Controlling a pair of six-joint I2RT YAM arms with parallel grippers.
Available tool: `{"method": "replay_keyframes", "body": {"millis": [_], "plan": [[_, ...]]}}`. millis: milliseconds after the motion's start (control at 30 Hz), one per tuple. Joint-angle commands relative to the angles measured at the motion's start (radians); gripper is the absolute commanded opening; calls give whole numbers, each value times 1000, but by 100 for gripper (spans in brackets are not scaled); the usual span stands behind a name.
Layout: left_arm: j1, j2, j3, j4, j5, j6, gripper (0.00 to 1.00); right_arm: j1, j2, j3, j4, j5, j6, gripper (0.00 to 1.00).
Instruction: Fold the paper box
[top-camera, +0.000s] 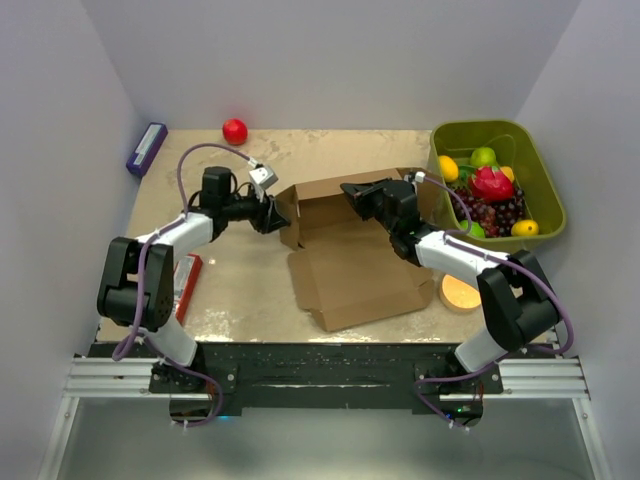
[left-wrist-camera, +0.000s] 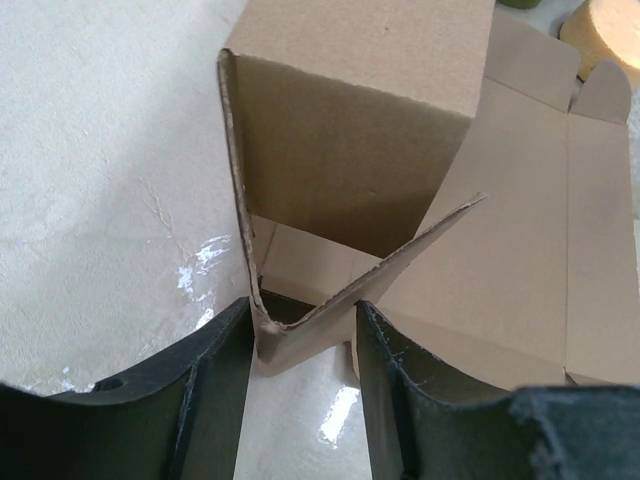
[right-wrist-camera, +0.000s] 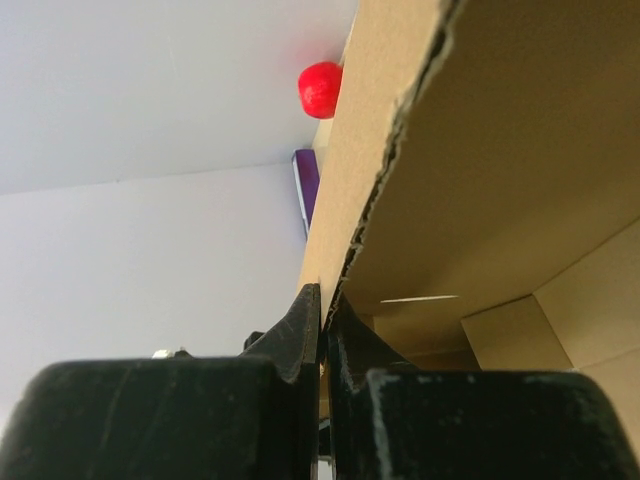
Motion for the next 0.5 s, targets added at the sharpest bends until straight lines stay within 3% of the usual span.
{"method": "replay_keyframes", "body": {"millis": [0,300,467], "plan": [[-71,-58,9,-16,-38,33,48,10,2,-10,-57,15,-34,0],[-115,-94,-6,4,-136,-17,44,8,2,-5,-63,27,-35,0],[-164,-92,-10,-8,-258,-19,44,8,4,-2,-67,30,-35,0]]}}
